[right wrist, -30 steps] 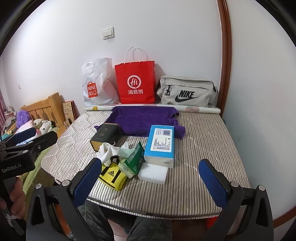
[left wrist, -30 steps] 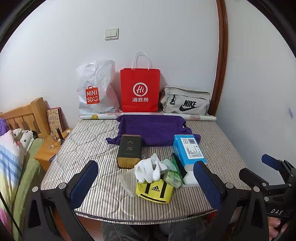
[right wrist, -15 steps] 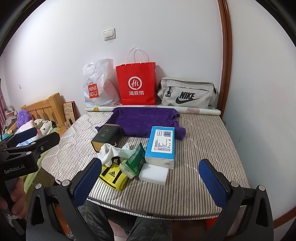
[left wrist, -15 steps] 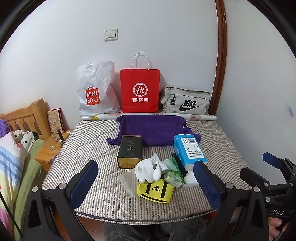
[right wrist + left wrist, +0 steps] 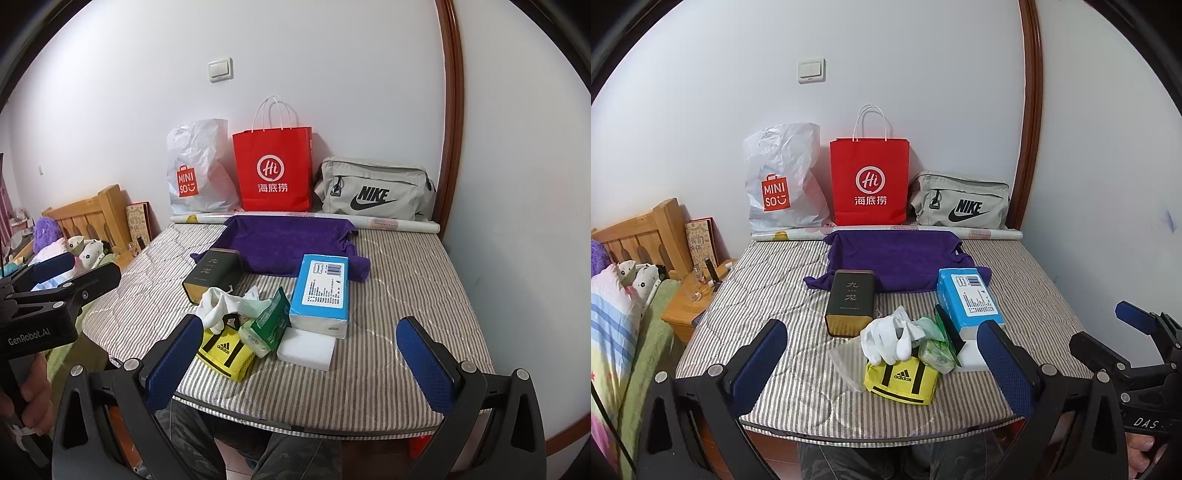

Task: Organize soft objects

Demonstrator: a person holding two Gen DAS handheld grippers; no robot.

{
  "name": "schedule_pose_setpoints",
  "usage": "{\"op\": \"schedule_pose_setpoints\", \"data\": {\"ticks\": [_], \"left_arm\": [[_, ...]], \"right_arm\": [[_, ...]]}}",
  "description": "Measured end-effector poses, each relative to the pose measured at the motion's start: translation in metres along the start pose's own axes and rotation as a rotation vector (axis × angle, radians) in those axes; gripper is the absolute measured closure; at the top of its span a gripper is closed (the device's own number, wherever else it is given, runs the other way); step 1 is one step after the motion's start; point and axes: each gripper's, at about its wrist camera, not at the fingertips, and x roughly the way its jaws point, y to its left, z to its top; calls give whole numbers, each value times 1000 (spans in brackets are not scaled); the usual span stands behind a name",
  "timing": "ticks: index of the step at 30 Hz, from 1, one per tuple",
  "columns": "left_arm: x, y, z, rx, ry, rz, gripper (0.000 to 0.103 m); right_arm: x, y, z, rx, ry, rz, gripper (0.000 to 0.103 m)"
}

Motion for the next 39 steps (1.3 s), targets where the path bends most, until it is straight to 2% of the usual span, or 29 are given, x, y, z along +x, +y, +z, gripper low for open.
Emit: {"op": "schedule_pose_setpoints", "data": {"ticks": [29, 35, 39], "left_arm": [[-2, 0, -1, 8, -4, -6, 0], [10, -6, 0, 31, 3, -4, 0], [24, -5, -1, 34, 26, -4, 0]], "right_arm": [[-1, 3, 1, -8, -5, 21, 0], [6, 2, -1, -16, 2, 24, 0], [23, 2, -4, -27, 37, 35, 0]]}}
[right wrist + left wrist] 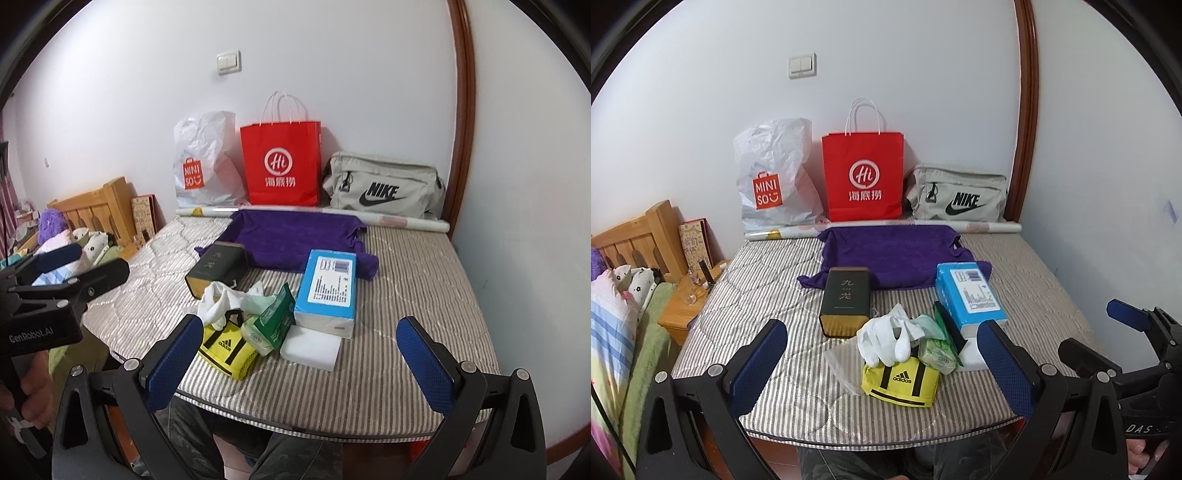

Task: Organize soft objects
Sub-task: 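Grasp the white gloves with the left gripper while the right gripper grasps the white sponge block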

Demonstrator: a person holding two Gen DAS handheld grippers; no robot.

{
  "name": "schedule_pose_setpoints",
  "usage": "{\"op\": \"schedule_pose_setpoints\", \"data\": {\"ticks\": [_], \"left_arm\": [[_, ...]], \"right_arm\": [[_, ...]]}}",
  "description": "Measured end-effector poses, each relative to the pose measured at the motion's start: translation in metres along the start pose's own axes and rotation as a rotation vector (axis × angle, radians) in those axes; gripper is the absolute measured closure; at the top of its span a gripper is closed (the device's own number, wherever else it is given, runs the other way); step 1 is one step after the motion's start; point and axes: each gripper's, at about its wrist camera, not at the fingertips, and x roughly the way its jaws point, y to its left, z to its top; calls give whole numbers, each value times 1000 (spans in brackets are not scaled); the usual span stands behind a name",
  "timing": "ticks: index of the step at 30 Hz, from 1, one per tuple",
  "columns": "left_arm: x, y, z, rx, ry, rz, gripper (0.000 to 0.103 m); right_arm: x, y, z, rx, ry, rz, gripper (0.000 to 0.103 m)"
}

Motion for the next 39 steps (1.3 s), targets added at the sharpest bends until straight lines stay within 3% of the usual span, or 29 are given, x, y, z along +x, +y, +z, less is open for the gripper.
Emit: {"op": "schedule_pose_setpoints", "data": {"ticks": [9, 15, 20, 26, 38, 39], "left_arm": [[52, 9, -14, -14, 113, -12, 0], [89, 25, -27, -55, 189, -27, 2], [121, 30, -36, -83, 241, -71, 4], [150, 19, -37, -61, 271, -101, 4], [203, 9, -24, -98, 317, -155, 4], [207, 9, -25, -103, 315, -157, 9]], "right_arm": [[50, -10, -14, 26, 112, 13, 0], [81, -15, -30, 19, 163, -33, 0], [106, -24, -42, 35, 205, -19, 0], [130, -41, -51, 96, 217, 41, 0], [164, -44, -53, 99, 262, 57, 0], [166, -44, -54, 100, 268, 54, 0]]}}
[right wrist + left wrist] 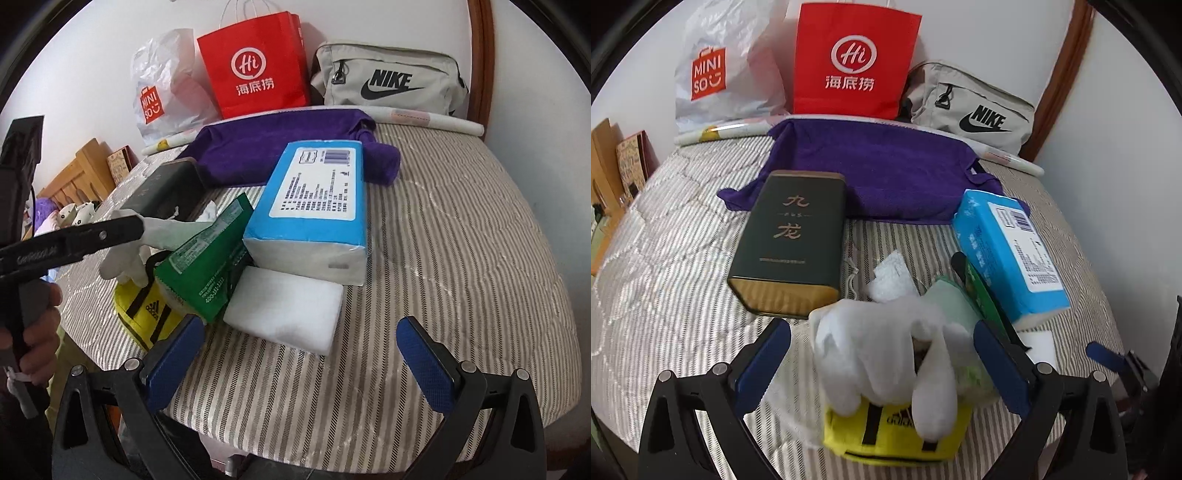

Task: Organize soft objects
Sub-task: 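Grasp the white gloves with the left gripper while the right gripper grasps the white sponge block, then carry the gloves with the left gripper while the right gripper carries the sponge over the purple towel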

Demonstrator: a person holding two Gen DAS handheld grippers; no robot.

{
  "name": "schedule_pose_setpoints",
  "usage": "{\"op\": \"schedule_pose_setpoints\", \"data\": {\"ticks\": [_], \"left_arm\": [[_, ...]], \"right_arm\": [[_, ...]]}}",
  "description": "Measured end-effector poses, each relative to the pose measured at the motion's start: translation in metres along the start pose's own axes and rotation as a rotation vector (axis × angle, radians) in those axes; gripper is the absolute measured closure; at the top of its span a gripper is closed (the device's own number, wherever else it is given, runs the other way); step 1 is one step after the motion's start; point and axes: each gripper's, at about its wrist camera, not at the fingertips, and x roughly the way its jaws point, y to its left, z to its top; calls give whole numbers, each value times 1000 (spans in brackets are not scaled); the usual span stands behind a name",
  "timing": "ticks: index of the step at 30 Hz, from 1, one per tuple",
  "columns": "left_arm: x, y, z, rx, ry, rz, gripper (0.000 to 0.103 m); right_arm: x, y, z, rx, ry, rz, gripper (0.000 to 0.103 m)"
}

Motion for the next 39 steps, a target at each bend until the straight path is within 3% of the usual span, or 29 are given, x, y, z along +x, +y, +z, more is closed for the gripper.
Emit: {"op": "schedule_pose_setpoints", "data": {"ticks": [6, 9, 12, 24, 26, 30, 39], "left_arm": [[14, 6, -6, -1, 10, -11, 47], [14, 7, -9, 14, -7, -23, 61], [12, 7, -9, 34, -17, -31, 68], [10, 13, -15, 20, -30, -63, 72], [8, 15, -15, 13, -32, -74, 73], [4, 20, -15, -8, -34, -91, 78], [-25, 35, -17, -33, -85, -57, 81]], "right_arm": [[21, -1, 1, 25, 36, -6, 0], [30, 1, -1, 25, 53, -14, 0], [37, 4, -3, 18, 69, -21, 0], [63, 13, -7, 30, 103, -82, 1], [60, 13, -8, 39, 85, -90, 3], [54, 15, -8, 33, 80, -86, 19], [25, 20, -8, -11, 30, -87, 20]]}}
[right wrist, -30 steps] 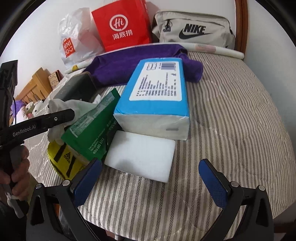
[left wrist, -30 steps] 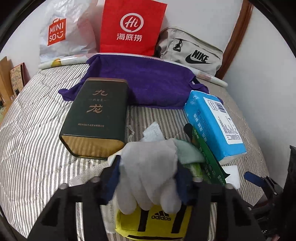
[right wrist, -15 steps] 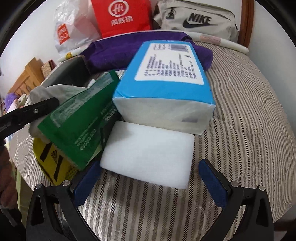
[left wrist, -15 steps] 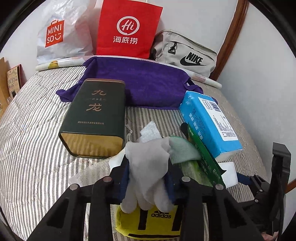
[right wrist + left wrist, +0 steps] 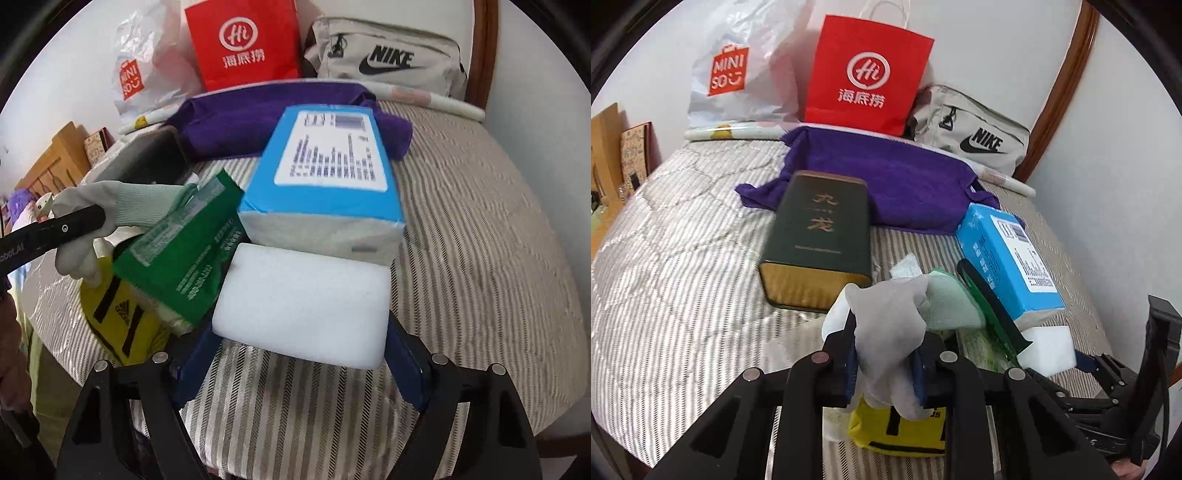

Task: Organize soft objects
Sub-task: 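Carry the gloves with the left gripper while the right gripper carries the sponge over the purple towel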

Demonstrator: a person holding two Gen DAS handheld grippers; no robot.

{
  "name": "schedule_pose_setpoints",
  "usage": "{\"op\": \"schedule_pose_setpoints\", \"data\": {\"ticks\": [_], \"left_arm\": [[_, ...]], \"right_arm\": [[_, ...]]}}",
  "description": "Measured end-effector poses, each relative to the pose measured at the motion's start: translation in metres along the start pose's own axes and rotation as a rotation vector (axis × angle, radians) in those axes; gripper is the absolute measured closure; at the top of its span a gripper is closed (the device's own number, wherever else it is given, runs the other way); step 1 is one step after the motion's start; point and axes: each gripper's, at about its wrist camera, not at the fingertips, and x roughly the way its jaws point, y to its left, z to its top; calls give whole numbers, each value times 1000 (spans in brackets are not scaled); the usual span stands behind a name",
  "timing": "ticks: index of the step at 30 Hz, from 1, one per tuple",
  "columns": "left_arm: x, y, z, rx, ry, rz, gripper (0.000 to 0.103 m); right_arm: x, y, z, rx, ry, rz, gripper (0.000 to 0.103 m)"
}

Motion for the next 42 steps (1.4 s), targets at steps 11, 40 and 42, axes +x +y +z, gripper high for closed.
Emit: {"op": "schedule_pose_setpoints", "data": {"ticks": [11, 40, 42], "left_arm": [[-43, 7, 2, -9, -72, 35, 82], [-77, 15, 80, 5, -152, 66, 82], [-71, 15, 87, 11, -145, 69, 82]], "right_arm": [[-46, -5, 1, -10, -74, -9, 20], [-75, 19, 101, -65, -149, 53, 20], [-69, 19, 110, -76, -137, 60, 20]]}}
